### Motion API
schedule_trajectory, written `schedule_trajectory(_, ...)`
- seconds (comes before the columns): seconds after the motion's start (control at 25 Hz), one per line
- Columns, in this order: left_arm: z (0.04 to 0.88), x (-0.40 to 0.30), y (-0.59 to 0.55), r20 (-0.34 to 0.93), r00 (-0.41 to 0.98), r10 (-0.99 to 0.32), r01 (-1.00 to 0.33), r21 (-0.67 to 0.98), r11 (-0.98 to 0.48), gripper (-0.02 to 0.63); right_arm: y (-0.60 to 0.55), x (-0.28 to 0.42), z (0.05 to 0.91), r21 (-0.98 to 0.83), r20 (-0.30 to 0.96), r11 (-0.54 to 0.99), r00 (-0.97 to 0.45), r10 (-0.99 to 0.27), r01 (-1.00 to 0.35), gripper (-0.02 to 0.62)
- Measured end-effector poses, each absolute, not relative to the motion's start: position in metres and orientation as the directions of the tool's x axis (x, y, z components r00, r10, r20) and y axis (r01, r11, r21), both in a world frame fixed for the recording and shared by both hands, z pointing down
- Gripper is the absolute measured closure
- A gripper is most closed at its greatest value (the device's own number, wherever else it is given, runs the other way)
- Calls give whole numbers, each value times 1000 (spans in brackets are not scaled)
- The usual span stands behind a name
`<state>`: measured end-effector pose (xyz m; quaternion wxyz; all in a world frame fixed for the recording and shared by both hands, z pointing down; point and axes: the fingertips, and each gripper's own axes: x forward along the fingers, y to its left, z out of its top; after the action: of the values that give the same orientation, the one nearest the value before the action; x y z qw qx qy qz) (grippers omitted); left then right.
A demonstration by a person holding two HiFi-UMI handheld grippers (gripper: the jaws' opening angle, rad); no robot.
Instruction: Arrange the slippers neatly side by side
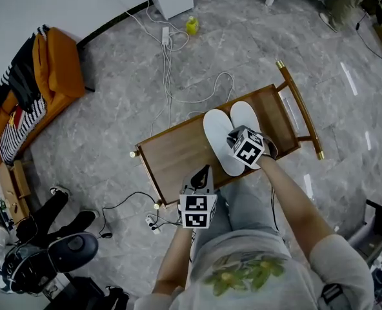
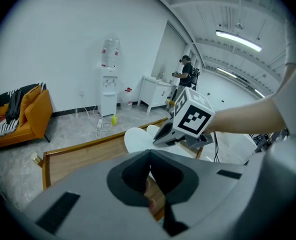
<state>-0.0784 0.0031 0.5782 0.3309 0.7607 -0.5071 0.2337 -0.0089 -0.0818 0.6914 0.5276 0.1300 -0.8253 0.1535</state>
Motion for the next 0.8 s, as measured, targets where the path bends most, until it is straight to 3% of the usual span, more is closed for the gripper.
schedule_trajectory(0.4, 576, -75, -2, 697, 380, -608, -924, 263, -276, 591, -82, -5, 698, -158, 905, 851, -418, -78, -501, 553)
schedule_trajectory(0.8, 562, -76, -9, 683, 378, -625, -925, 245, -290, 591, -92, 1, 653, -237, 844, 751, -513, -156, -617, 439)
